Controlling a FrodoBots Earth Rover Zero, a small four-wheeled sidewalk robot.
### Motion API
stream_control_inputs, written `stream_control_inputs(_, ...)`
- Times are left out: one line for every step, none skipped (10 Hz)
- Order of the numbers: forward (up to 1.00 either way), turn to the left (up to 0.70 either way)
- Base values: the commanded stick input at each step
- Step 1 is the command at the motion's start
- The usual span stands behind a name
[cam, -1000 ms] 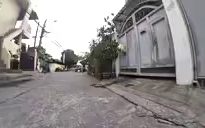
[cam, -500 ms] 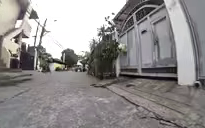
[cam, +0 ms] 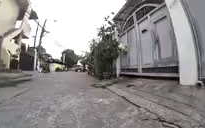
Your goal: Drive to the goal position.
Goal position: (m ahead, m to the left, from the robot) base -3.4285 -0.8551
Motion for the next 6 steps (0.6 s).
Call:
stream_control_inputs(0.15,0.00)
stream_control_inputs(0.14,0.00)
stream_control_inputs(0.14,0.00)
stream_control_inputs(0.14,0.00)
stream_control_inputs(0.14,0.00)
stream_control_inputs(0.14,0.00)
